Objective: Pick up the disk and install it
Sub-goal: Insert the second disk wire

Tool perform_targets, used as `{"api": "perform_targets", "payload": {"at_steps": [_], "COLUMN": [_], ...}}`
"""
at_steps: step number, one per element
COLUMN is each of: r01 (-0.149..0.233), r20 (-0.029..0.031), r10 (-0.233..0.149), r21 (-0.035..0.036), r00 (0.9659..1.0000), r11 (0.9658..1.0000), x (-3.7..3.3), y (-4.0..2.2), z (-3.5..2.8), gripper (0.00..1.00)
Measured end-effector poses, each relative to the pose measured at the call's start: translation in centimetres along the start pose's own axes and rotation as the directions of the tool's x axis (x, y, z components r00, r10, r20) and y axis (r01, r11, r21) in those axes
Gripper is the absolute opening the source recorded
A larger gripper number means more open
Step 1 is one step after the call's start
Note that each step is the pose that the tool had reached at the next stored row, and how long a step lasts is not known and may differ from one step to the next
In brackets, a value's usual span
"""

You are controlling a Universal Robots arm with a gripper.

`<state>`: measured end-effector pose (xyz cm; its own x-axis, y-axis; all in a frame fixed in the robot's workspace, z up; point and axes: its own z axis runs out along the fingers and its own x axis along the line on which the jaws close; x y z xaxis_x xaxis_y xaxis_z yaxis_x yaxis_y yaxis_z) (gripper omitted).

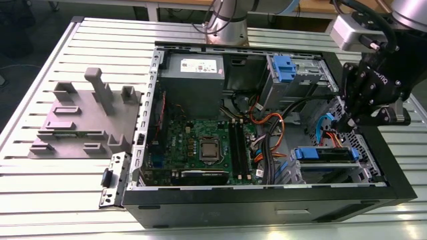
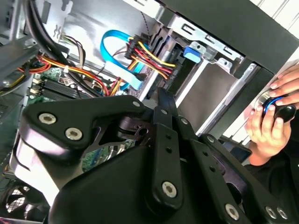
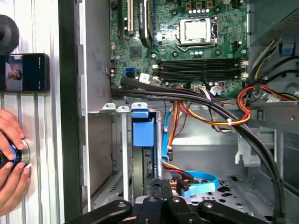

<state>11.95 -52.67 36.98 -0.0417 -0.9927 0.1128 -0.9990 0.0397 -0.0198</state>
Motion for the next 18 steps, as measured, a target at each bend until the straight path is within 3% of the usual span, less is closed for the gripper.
{"api": "perform_targets", "payload": {"at_steps": [7,9,11,14,17,18], "r01": [0.0,0.001,0.002,0.003,0.007,0.007], "r20": [-0.0152,-0.0264,-0.034,-0.039,-0.0391,-0.0391], "r10": [-0.001,-0.001,-0.002,-0.004,-0.007,-0.008], "r21": [-0.0017,-0.0036,-0.0107,-0.0196,-0.021,-0.021], "r00": [0.9999,0.9997,0.9994,0.9992,0.9992,0.9992], "r11": [1.0,1.0,0.9999,0.9998,0.9998,0.9998], "x": [-1.46,-1.63,-1.82,-2.1,-2.25,-2.3], "y": [0.06,0.07,0.06,0.06,0.05,0.05], "z": [-0.46,-0.47,-0.48,-0.31,0.03,0.1], "gripper": [0.11,0.11,0.11,0.11,0.24,0.24]}}
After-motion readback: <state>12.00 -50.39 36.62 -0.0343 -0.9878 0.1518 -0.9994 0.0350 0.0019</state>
